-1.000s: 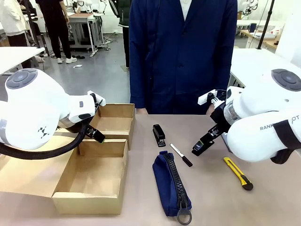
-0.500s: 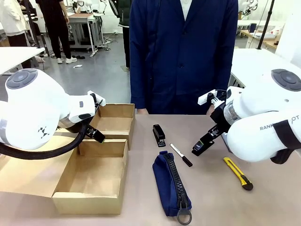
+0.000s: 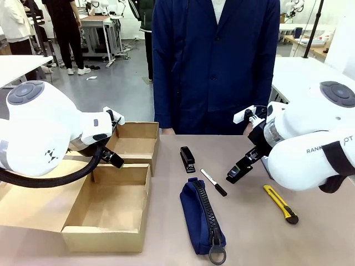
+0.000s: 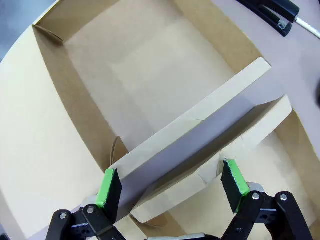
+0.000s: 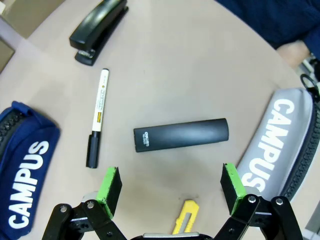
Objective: Place items inside the box.
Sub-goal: Pick up a Pencil pouch or Stapler and place it inside the Mailer Box closest to the robot.
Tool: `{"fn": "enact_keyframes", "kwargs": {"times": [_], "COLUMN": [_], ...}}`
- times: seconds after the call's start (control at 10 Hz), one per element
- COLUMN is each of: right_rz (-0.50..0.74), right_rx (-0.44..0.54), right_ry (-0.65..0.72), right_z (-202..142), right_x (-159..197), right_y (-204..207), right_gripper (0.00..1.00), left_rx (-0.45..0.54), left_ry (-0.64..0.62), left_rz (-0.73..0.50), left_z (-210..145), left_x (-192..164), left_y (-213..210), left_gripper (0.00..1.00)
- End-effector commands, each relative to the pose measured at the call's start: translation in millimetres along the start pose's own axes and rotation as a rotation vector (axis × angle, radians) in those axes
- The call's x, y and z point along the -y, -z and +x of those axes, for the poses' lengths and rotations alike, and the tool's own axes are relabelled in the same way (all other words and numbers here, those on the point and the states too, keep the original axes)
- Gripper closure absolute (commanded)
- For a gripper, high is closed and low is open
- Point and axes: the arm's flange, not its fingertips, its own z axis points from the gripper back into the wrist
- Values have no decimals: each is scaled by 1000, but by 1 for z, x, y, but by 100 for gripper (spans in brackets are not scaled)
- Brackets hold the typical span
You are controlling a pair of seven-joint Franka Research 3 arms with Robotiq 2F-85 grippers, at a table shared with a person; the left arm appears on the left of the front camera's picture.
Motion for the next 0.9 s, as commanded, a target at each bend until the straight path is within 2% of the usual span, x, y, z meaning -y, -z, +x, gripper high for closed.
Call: {"fn": "enact_keyframes", "kwargs": {"times": [0.0,0.1,0.3,0.4,0.5,0.6,0.8], "right_rz": [0,57,58,88,164,326,529], "right_rx": [0,0,69,77,75,53,90], "right_ry": [0,11,174,252,315,366,569], "right_z": [0,7,19,18,9,-11,-62], "right_x": [0,5,27,39,50,65,114], "right_y": [0,-21,-92,-129,-166,-206,-246], "right_gripper": [0,0,0,0,0,0,0], "left_rx": [0,25,107,140,126,64,82], "left_ry": [0,-3,-102,-113,-127,-196,-263], "left_rz": [0,-47,-93,-96,-97,-141,-466], "left_z": [0,-3,4,3,1,-8,-35], "left_x": [0,-4,-6,-4,-4,-17,-76], "left_y": [0,-25,-109,-148,-181,-208,-225], "left_gripper": [0,0,0,0,0,0,0]}}
